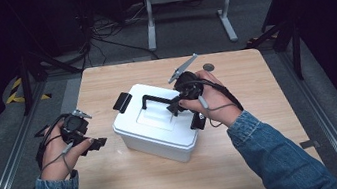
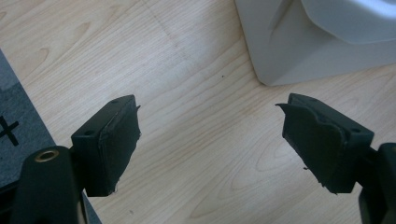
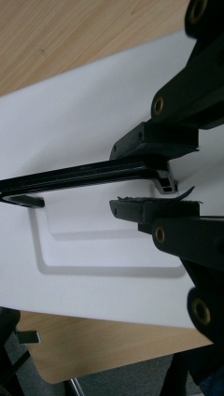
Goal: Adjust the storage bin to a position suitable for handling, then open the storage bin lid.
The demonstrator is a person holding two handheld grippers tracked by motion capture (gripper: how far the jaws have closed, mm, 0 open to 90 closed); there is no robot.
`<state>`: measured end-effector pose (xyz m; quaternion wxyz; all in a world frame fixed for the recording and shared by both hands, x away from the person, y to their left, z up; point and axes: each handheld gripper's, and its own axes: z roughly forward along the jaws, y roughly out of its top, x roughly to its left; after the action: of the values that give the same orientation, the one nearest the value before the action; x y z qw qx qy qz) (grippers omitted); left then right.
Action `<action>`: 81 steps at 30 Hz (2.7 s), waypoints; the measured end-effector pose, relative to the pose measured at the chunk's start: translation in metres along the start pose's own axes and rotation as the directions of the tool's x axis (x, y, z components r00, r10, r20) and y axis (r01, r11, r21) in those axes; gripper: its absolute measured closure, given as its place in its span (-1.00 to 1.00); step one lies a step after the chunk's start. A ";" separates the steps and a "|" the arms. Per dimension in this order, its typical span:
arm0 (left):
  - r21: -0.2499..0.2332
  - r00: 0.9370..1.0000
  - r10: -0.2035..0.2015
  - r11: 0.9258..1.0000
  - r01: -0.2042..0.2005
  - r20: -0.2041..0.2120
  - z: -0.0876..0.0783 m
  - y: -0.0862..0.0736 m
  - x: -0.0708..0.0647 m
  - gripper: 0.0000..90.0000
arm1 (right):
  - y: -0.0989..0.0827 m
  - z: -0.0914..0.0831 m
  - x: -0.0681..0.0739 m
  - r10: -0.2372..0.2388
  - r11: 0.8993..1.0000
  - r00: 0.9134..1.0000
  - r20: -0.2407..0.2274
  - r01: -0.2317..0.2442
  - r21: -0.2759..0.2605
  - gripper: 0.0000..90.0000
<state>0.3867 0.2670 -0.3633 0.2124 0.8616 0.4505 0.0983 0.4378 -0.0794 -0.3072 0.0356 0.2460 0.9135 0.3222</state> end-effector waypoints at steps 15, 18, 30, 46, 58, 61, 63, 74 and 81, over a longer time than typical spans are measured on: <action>-0.014 1.000 -0.012 1.000 0.012 0.013 0.000 0.002 0.005 -0.56 | 0.001 0.006 0.004 -0.038 0.999 0.999 0.004 0.037 0.038 0.86; -0.005 1.000 0.003 1.000 -0.003 0.009 0.002 0.003 0.004 -0.56 | 0.001 0.005 0.005 -0.055 0.998 0.998 0.009 0.055 0.033 0.87; -0.014 1.000 -0.016 1.000 0.016 0.014 -0.001 -0.003 0.004 -0.56 | 0.004 0.000 0.011 -0.097 0.995 0.995 0.027 0.096 0.011 0.88; -0.033 1.000 0.003 0.999 -0.003 0.020 -0.006 -0.003 0.004 -0.56 | 0.014 -0.026 0.017 -0.125 0.988 0.992 0.029 0.127 -0.090 0.88; -0.025 1.000 -0.006 1.000 0.006 0.026 -0.005 -0.003 0.002 -0.56 | 0.013 -0.049 0.022 -0.127 0.976 0.991 0.039 0.132 -0.174 0.88; -0.028 1.000 -0.003 1.000 0.003 0.022 -0.005 -0.003 0.003 -0.56 | 0.009 -0.055 0.021 -0.117 0.974 0.992 0.044 0.124 -0.191 0.88; -0.028 1.000 -0.003 1.000 0.004 0.022 -0.005 -0.003 0.003 -0.56 | 0.007 -0.059 0.019 -0.108 0.974 0.993 0.043 0.114 -0.197 0.88; -0.026 1.000 -0.003 1.000 0.004 0.024 -0.005 -0.003 0.003 -0.56 | -0.015 -0.079 0.004 -0.053 0.972 0.996 0.078 0.069 -0.226 0.88; -0.020 1.000 -0.005 1.000 0.006 0.027 -0.004 -0.003 0.002 -0.56 | -0.030 -0.098 -0.007 -0.011 0.969 0.994 0.108 0.037 -0.243 0.88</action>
<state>0.3846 0.2714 -0.3613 0.2275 0.8594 0.4489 0.0907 0.4095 -0.1592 -0.2486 0.1181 0.2454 0.8664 0.4185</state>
